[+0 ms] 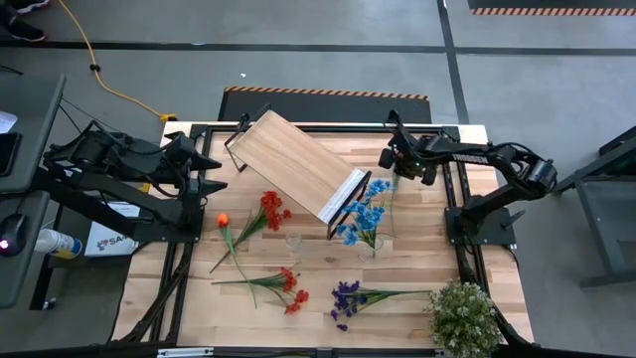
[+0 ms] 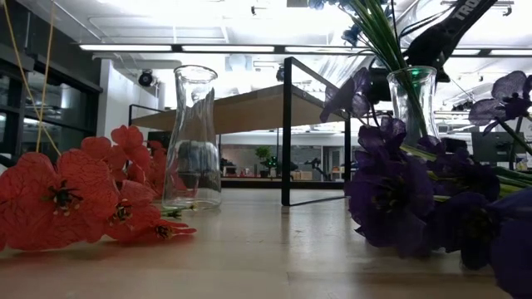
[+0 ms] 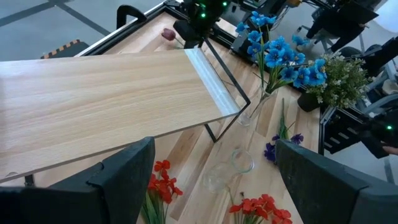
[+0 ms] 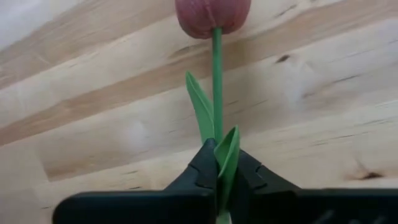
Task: Pick and place flowers into a vace then onto a shelf
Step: Put the pink flower into the right transparent vase
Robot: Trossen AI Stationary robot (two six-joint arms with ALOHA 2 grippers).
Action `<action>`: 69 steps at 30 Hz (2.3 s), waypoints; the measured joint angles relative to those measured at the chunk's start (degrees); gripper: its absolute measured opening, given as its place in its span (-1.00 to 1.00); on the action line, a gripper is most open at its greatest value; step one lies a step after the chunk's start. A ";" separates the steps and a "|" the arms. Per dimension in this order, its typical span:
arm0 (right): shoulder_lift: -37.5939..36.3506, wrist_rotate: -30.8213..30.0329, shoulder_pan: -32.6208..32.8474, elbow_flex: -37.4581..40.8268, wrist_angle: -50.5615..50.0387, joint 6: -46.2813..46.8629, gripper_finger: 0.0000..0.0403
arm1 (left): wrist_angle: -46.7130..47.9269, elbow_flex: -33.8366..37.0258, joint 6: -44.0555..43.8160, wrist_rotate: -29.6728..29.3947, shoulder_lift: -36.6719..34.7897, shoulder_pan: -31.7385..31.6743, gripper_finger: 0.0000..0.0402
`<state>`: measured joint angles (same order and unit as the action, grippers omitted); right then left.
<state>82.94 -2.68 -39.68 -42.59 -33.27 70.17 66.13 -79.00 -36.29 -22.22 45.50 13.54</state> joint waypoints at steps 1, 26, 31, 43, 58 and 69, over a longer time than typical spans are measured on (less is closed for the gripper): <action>0.00 -0.35 0.00 -0.73 -1.04 -0.09 -0.98 | 0.00 0.00 0.00 0.00 0.00 -0.02 0.83; -0.07 -17.06 0.11 -34.81 -34.53 -8.84 -0.99 | 0.00 0.00 -0.02 0.33 0.02 0.00 0.83; -0.07 -21.15 0.82 -43.17 -39.16 -10.13 -0.98 | 0.00 0.00 0.00 0.27 0.02 -0.01 0.83; -0.11 -31.49 6.71 -64.64 -49.62 -11.78 -0.99 | 0.00 0.00 0.00 0.11 0.02 -0.01 0.83; -0.22 -43.58 21.43 -82.16 -56.77 -11.72 -0.99 | 0.00 0.00 -0.02 0.13 1.35 -0.02 0.83; -6.38 -47.17 32.33 -80.21 -56.77 -9.75 -0.99 | 0.00 0.00 -0.02 2.21 1.99 -0.01 0.83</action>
<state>76.56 -49.86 -7.35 -122.80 -90.04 60.42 66.13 -79.00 -36.32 -20.01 47.48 13.53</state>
